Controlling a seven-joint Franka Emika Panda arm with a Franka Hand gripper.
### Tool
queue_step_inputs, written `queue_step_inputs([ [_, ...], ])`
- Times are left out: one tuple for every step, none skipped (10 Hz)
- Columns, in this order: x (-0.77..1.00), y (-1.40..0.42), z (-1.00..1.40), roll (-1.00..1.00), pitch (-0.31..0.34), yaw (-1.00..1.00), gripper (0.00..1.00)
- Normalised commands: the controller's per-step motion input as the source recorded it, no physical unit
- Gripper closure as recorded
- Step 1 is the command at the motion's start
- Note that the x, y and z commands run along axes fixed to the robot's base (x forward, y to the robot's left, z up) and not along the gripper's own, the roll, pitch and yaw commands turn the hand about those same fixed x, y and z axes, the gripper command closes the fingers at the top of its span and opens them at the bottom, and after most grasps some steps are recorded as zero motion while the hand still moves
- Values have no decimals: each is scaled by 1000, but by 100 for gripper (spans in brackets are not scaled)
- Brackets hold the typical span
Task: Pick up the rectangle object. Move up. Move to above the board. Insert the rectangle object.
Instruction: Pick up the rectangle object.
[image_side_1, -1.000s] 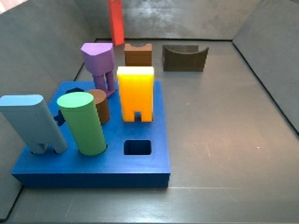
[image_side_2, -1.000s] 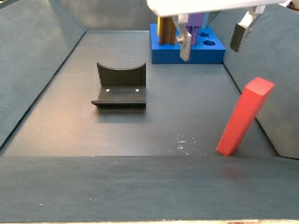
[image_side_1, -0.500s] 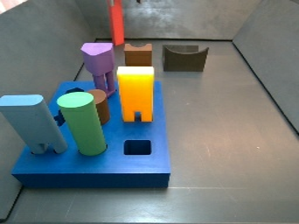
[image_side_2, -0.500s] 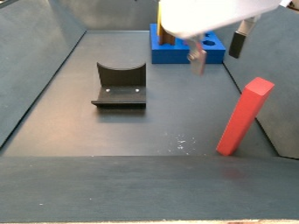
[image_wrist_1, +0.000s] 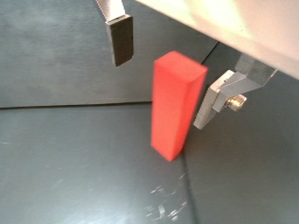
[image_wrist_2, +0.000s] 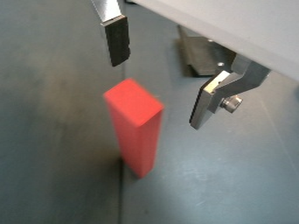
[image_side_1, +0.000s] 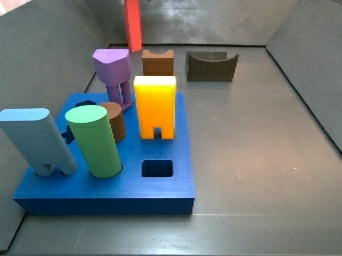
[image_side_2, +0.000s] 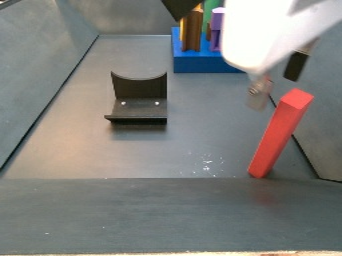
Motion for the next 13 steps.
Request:
queue_step_inputs([
  [-40, 257, -131, 161, 67, 331, 0],
  [0, 174, -280, 167, 51, 269, 0],
  [-3, 163, -429, 127, 36, 77, 0],
  [-100, 169, -449, 86, 21, 0, 0],
  [-111, 134, -346, 0, 1, -49, 0],
  [-66, 51, -154, -44, 0, -334, 0],
  [0, 0, -74, -76, -4, -437, 0],
  [0, 0, -74, -77, -24, -360, 0],
  [0, 0, -89, -50, -34, -151, 0],
  [-209, 0, -166, -66, -104, -197, 0],
  [-214, 57, -160, -99, -119, -191, 0],
  [-77, 0, -17, -63, -133, -46, 0],
  [-26, 0, 0, 0, -27, 0, 0],
])
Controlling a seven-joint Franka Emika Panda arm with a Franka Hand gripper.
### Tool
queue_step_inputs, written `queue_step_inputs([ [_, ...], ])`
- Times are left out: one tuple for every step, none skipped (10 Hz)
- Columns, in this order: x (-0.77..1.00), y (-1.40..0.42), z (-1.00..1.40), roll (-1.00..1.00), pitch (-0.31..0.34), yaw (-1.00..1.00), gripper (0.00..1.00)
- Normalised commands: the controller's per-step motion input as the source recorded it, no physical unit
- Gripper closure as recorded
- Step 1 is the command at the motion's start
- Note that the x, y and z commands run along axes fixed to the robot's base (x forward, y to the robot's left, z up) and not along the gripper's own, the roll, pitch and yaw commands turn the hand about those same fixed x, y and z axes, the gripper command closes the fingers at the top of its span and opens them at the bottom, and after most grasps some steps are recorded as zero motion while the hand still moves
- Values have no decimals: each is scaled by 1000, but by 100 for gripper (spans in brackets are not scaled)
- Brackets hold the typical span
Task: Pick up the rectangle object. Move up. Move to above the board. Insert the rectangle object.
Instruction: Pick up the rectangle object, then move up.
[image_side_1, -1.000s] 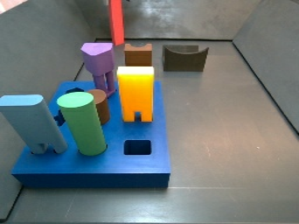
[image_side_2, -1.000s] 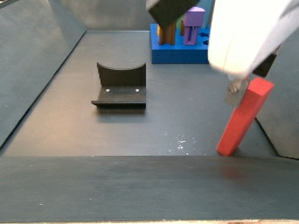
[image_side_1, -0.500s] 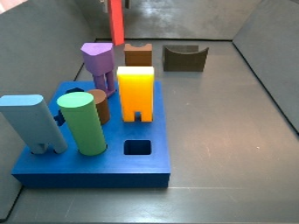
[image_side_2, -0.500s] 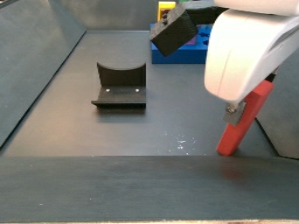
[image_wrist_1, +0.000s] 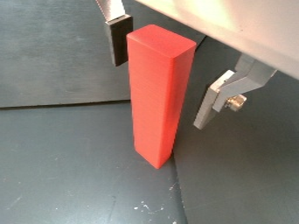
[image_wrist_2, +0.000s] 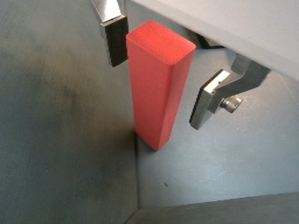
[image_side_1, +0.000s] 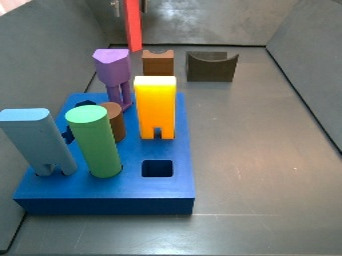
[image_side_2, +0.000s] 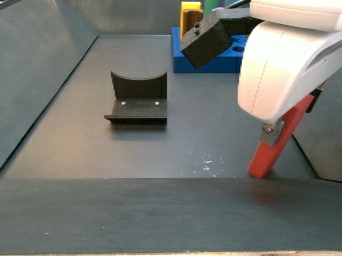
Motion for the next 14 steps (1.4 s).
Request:
queue_step_inputs([
  [0, 0, 0, 6, 0, 0, 0],
  [0, 0, 0, 0, 0, 0, 0],
  [0, 0, 0, 0, 0, 0, 100],
  [0, 0, 0, 0, 0, 0, 100],
  [0, 0, 0, 0, 0, 0, 100],
  [0, 0, 0, 0, 0, 0, 100],
  [0, 0, 0, 0, 0, 0, 100],
  [0, 0, 0, 0, 0, 0, 100],
  [0, 0, 0, 0, 0, 0, 100],
  [0, 0, 0, 0, 0, 0, 100],
  [0, 0, 0, 0, 0, 0, 100],
  [0, 0, 0, 0, 0, 0, 100],
  [0, 0, 0, 0, 0, 0, 100],
  [0, 0, 833, 0, 0, 0, 100],
])
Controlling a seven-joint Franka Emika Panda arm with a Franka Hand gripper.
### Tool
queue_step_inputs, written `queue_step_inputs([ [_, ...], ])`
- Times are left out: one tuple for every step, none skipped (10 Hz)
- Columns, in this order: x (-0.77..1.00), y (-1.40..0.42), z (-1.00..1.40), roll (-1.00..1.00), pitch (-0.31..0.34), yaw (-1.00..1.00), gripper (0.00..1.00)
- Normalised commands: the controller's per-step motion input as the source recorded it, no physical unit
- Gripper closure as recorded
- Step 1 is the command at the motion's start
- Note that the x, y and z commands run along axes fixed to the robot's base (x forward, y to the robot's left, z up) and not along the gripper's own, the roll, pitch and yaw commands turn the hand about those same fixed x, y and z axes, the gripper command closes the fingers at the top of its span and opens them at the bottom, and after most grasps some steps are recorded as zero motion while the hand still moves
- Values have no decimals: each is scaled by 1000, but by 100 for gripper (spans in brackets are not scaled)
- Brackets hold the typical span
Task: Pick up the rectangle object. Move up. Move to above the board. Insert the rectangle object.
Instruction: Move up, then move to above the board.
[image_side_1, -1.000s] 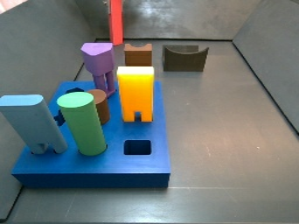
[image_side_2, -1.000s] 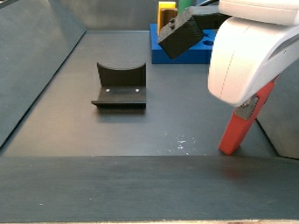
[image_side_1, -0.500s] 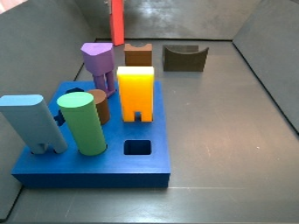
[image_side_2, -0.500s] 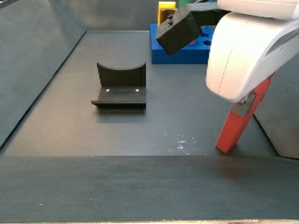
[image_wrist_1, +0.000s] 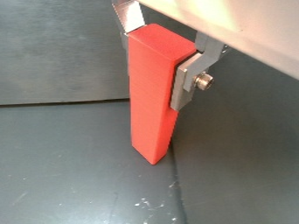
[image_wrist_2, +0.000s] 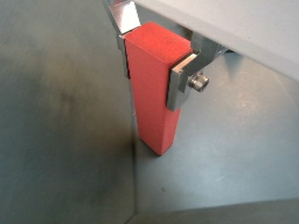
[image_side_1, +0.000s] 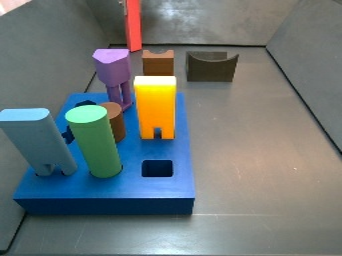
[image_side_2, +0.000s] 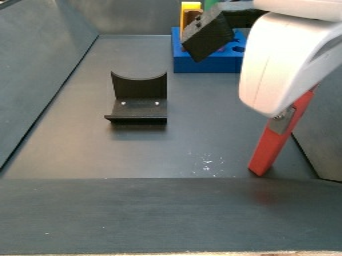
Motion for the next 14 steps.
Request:
queue_step_inputs([
  [74, -78, 868, 3, -20, 5, 100],
  [34, -79, 755, 7, 26, 13, 100],
  [16, -53, 640, 27, 53, 15, 100],
  [6, -25, 486, 56, 81, 14, 100],
  [1, -12, 378, 72, 97, 15, 100],
  [-4, -5, 244, 80, 105, 16, 100],
  [-7, -6, 176, 81, 101, 17, 100],
  [-322, -379, 1000, 94, 152, 154, 100],
  [-320, -377, 1000, 101, 138, 144, 100],
  [-292, -326, 1000, 151, 63, 99, 100],
  [-275, -303, 1000, 145, 39, 79, 100],
  [-239, -261, 1000, 125, 24, 50, 100],
  [-217, -241, 1000, 110, 32, 38, 100],
  [-195, -211, 1000, 111, 32, 30, 100],
])
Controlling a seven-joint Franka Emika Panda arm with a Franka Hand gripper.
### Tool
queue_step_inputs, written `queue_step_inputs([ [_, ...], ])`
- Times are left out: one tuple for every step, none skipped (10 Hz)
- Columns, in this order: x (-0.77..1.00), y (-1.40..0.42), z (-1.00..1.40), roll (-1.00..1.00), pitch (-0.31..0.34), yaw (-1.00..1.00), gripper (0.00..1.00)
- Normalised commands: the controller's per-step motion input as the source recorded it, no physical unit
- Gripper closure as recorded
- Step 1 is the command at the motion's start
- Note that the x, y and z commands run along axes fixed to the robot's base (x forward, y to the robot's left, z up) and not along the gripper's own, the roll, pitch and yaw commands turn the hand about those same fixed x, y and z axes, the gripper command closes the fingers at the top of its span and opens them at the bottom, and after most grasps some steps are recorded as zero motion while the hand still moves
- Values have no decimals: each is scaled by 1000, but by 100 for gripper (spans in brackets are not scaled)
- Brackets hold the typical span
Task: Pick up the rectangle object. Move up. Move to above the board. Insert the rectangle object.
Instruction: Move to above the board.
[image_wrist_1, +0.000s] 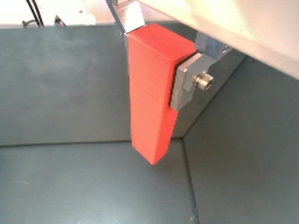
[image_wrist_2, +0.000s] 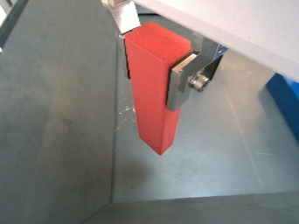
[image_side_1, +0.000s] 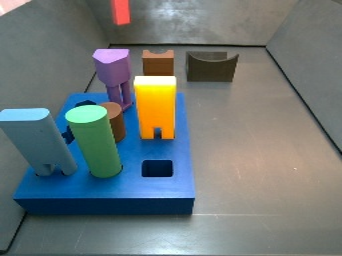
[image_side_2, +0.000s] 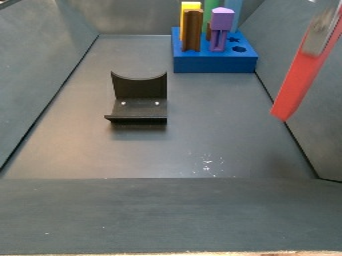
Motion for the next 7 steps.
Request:
queue_step_inputs([
  [-186, -199, 1000, 109, 29, 27, 100],
  [-166, -173, 1000, 104, 20, 22, 100],
  [-154, -154, 1000, 107, 26, 21, 100],
  [-127, -123, 1000, 108, 33, 24, 100],
  [-102, -97, 915, 104, 39, 23, 100],
  [-40, -41, 692, 93, 61, 24, 100],
  [-25, -29, 602, 86, 74, 24, 100],
])
